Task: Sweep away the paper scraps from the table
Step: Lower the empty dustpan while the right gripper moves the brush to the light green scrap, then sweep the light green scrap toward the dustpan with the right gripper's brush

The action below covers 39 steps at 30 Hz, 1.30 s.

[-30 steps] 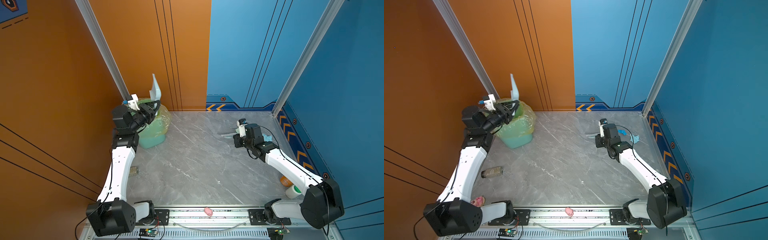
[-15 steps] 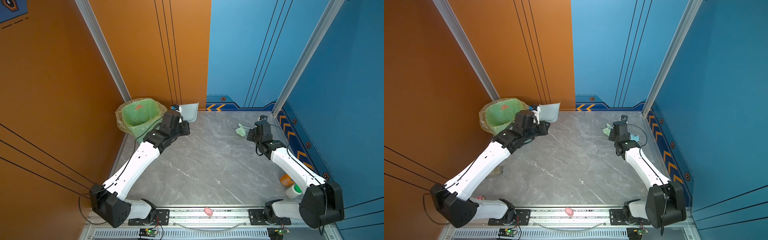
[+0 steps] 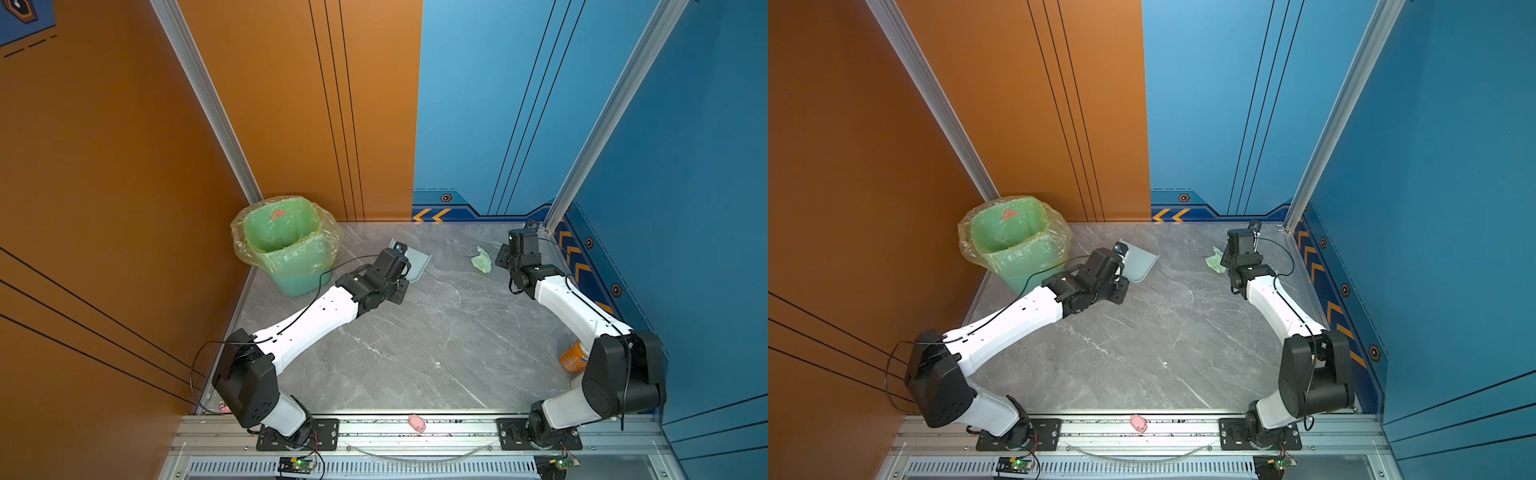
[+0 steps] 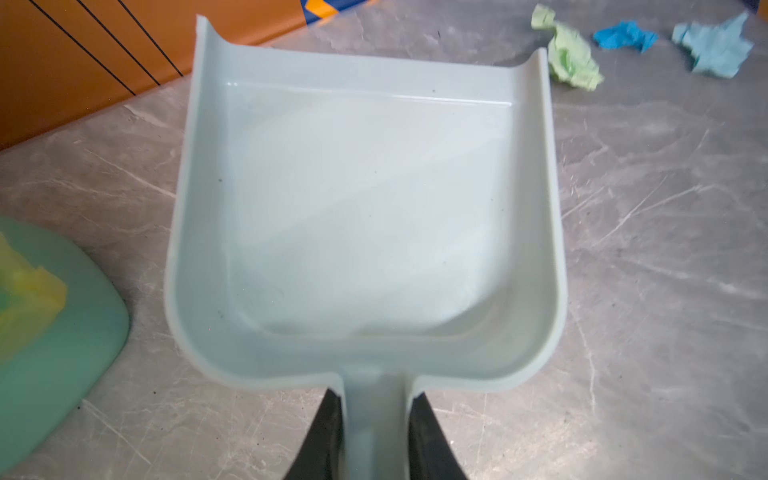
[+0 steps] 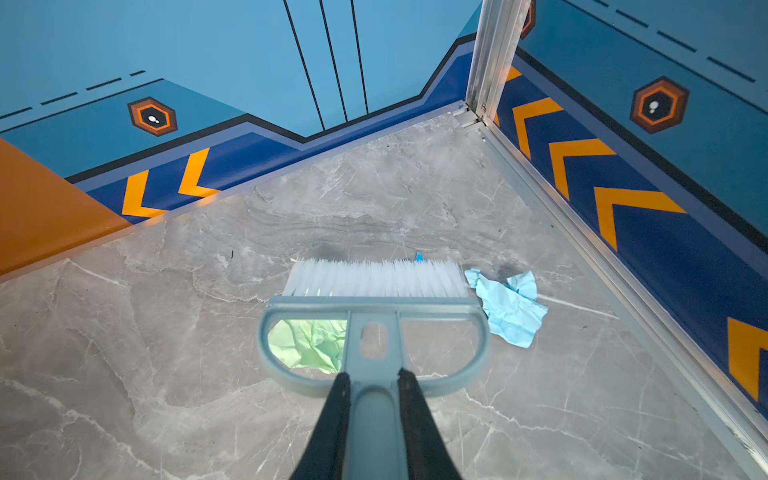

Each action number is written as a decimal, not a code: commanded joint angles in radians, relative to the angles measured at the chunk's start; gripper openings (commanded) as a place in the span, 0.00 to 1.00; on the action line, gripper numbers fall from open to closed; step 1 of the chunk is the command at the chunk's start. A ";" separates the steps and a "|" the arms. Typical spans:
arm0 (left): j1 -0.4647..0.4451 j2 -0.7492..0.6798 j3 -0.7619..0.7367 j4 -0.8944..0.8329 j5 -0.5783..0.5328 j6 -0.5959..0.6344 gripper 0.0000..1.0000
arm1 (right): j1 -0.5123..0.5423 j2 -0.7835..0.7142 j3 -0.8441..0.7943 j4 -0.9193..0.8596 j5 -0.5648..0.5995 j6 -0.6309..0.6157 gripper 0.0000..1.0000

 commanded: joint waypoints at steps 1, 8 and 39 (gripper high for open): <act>-0.031 0.015 -0.054 0.051 -0.009 0.031 0.00 | -0.009 0.032 0.043 -0.005 -0.019 0.015 0.00; -0.058 0.058 -0.129 0.135 0.024 0.007 0.00 | -0.011 0.087 0.065 0.002 -0.040 0.029 0.00; -0.137 0.384 -0.071 0.226 0.059 -0.057 0.00 | 0.015 0.311 0.070 0.026 -0.161 0.075 0.00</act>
